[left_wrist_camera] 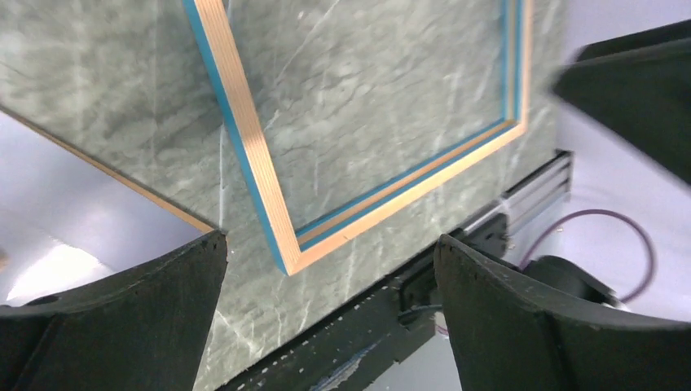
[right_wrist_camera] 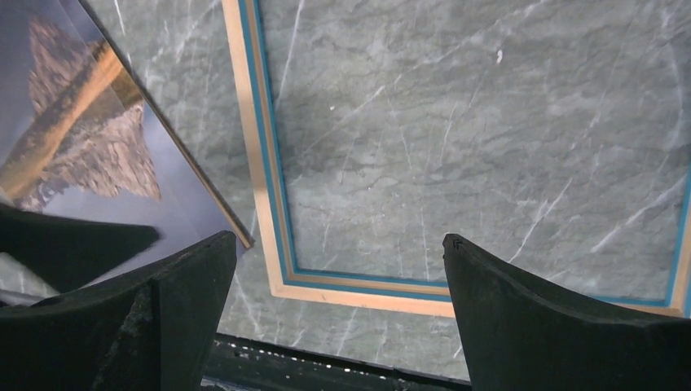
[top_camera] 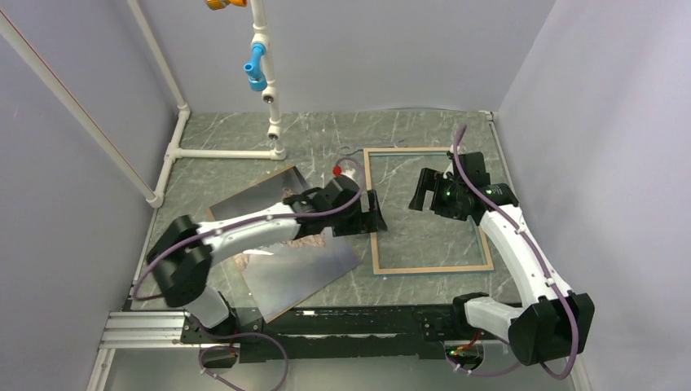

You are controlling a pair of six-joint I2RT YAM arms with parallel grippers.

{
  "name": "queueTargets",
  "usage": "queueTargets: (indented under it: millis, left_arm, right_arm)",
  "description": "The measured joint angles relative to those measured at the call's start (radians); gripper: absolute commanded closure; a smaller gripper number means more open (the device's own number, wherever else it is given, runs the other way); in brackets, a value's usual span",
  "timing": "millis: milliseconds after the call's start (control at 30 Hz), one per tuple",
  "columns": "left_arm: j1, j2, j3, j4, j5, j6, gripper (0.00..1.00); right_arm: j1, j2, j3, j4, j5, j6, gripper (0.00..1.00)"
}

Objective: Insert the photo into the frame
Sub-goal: Turn over the photo frame at the center of the board.

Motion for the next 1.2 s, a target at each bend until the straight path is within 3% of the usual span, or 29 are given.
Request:
queueTargets:
  millis: [167, 367, 700, 867, 1200]
  left_arm:
    - [0.080, -0.241, -0.113, 0.055, -0.004, 0.035, 0.02]
    - [0.182, -0.488, -0.312, 0.073, -0.014, 0.035, 0.02]
    - [0.199, -0.856, -0.290, -0.061, -0.119, 0.077, 0.01]
    - [0.200, -0.941, -0.280, -0.119, -0.157, 0.082, 0.01]
    - [0.201, -0.938, -0.246, -0.182, -0.167, 0.096, 0.02]
  right_arm:
    - [0.077, 0.040, -0.022, 0.016, 0.012, 0.020, 0.01]
    - [0.292, 0.167, -0.023, 0.051, 0.078, 0.073, 0.13]
    - [0.500, 0.498, 0.054, 0.082, 0.205, 0.174, 0.23]
    - [0.544, 0.601, 0.098, 0.084, 0.238, 0.206, 0.36]
    - [0.568, 0.642, 0.075, 0.099, 0.236, 0.258, 0.71]
